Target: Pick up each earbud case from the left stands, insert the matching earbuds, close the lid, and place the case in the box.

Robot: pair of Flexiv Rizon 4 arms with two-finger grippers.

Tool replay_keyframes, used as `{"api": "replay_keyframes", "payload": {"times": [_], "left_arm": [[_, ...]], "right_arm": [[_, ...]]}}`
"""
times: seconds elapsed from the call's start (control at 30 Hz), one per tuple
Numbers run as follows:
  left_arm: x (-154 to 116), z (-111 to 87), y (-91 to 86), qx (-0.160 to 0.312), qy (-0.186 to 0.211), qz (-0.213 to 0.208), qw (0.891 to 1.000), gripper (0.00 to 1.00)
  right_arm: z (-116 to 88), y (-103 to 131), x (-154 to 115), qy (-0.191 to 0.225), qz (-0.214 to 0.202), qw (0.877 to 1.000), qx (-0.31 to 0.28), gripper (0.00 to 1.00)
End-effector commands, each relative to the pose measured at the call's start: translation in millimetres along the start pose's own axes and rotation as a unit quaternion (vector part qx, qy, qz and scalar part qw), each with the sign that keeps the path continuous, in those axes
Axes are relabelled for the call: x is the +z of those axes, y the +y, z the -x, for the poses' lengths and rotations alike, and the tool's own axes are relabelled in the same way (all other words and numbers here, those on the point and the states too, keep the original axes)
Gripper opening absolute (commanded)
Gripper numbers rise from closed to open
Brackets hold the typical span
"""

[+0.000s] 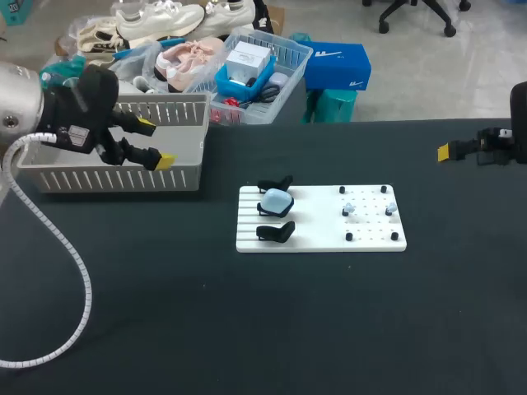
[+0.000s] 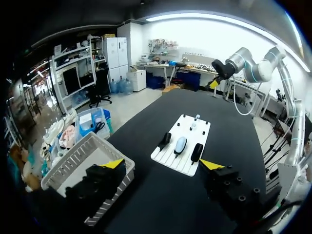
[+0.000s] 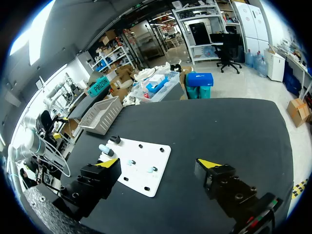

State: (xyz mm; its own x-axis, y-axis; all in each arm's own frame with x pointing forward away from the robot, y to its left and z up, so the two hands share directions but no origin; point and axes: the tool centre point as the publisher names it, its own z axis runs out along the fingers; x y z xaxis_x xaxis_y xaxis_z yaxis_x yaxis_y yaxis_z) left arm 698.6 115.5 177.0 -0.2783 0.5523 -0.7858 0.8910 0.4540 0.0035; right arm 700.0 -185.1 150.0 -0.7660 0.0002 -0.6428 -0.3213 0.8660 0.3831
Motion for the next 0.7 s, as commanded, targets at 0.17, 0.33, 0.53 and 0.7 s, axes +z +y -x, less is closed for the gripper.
{"api": "replay_keyframes", "payload": {"times": [0.17,0.33,0.53,0.7], "left_arm": [[31.1,1.7,-8.2,0.059,0.003,-0.033,0.998,1.00],[39.1,2.5,-15.8,0.090,-0.002,-0.060,0.994,1.00],[51.6,4.5,-23.2,0.116,0.001,-0.088,0.989,1.00],[63.2,6.2,-21.7,0.138,0.004,-0.116,0.984,1.00]], "right_arm": [[0.0,0.0,0.0,0.000,0.000,1.000,0.000,1.00],[0.0,0.0,0.0,0.000,0.000,1.000,0.000,1.00],[0.0,0.0,0.0,0.000,0.000,1.000,0.000,1.00],[0.0,0.0,0.0,0.000,0.000,1.000,0.000,1.00]]}}
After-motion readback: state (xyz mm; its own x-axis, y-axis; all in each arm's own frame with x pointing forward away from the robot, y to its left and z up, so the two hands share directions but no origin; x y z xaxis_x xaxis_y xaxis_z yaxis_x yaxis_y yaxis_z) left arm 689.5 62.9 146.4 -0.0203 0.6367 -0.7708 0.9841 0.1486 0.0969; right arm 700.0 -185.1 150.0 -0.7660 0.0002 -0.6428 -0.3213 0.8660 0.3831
